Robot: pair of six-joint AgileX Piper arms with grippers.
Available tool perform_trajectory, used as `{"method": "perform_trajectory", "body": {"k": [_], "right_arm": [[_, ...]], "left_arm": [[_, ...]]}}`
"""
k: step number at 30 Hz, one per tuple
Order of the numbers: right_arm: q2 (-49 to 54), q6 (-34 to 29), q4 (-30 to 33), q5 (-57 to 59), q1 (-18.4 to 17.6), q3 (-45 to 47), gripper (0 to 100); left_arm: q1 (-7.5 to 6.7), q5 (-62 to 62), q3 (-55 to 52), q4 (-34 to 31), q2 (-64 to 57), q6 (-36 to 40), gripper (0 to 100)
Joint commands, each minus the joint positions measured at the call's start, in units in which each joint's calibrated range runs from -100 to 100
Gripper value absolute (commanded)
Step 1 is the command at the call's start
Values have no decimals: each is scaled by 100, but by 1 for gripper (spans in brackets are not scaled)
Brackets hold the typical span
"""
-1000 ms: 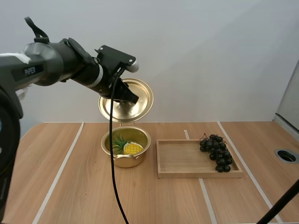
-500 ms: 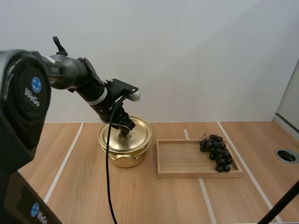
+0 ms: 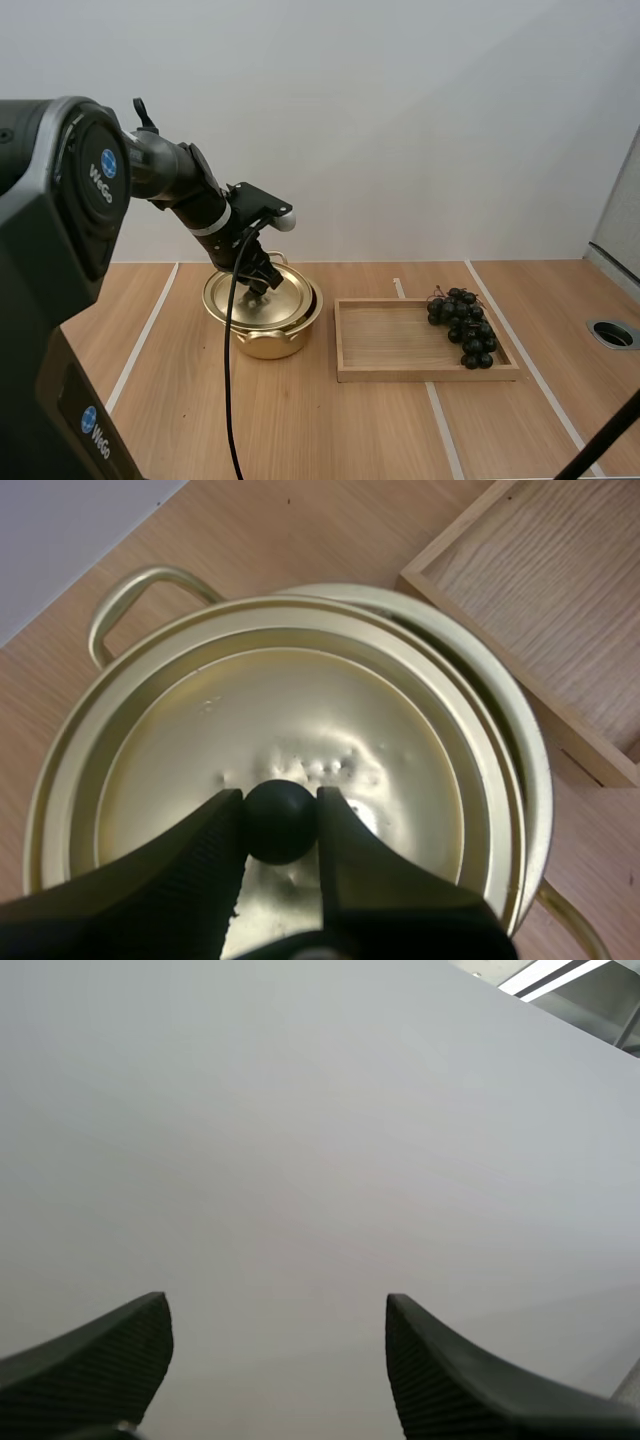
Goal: Open the pot, put the pineapple inside, and close it
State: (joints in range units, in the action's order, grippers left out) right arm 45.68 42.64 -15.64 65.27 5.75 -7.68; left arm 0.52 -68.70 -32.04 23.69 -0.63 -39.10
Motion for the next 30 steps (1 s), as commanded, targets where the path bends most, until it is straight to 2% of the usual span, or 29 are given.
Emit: {"method": "perform_trajectory", "body": {"k": [1, 5, 11, 30], "right_arm": [[47, -17, 38, 4, 28, -34, 100], [47, -17, 51, 5, 28, -34, 100], [47, -17, 87, 5, 28, -34, 100], [47, -17, 98, 5, 28, -34, 100]], "left_arm": [[-11, 126, 38, 339, 2, -133, 0], [-11, 72, 38, 561, 2, -215, 0], [-11, -343, 38, 535, 2, -238, 0], [-11, -311, 38, 467, 187, -238, 0]]}}
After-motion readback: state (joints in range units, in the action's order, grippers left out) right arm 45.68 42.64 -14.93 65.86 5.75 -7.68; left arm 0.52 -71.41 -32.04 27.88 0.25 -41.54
